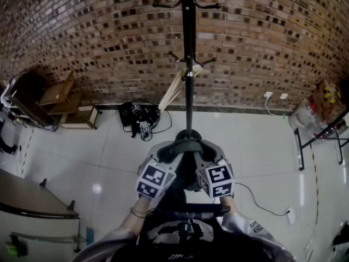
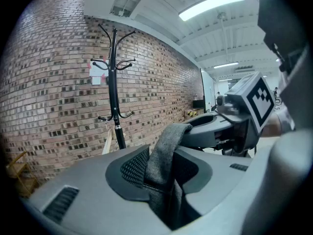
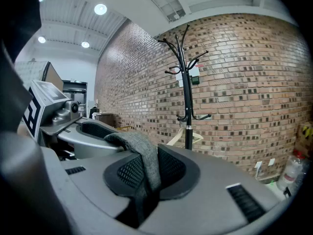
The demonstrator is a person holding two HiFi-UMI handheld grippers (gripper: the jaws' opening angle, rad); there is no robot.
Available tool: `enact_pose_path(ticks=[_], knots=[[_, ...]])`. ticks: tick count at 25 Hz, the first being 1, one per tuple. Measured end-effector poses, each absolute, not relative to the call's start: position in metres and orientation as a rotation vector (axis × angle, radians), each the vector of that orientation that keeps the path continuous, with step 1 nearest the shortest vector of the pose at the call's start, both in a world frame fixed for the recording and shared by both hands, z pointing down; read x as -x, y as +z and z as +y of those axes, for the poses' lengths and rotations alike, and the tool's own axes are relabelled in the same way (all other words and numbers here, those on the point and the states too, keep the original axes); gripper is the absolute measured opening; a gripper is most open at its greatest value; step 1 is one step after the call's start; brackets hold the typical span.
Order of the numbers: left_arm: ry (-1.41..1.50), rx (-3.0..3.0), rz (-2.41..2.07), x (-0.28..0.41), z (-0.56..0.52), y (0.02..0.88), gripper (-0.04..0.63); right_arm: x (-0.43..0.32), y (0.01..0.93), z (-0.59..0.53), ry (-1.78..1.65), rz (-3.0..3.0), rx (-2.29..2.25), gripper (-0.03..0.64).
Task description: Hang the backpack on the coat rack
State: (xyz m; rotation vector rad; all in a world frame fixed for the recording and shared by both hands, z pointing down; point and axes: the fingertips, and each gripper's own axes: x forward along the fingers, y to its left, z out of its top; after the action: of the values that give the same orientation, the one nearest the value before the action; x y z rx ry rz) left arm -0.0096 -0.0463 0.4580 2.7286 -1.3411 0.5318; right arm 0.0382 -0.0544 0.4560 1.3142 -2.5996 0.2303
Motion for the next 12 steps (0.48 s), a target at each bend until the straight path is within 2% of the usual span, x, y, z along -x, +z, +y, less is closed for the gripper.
enact_pose_path(ticks=[12], knots=[[0.504,-2.769,-1.271,0.036,-0.166,0.45,0.121,-0.013,0.444,-0.171,0.239,-2.558,-1.46,0.063]])
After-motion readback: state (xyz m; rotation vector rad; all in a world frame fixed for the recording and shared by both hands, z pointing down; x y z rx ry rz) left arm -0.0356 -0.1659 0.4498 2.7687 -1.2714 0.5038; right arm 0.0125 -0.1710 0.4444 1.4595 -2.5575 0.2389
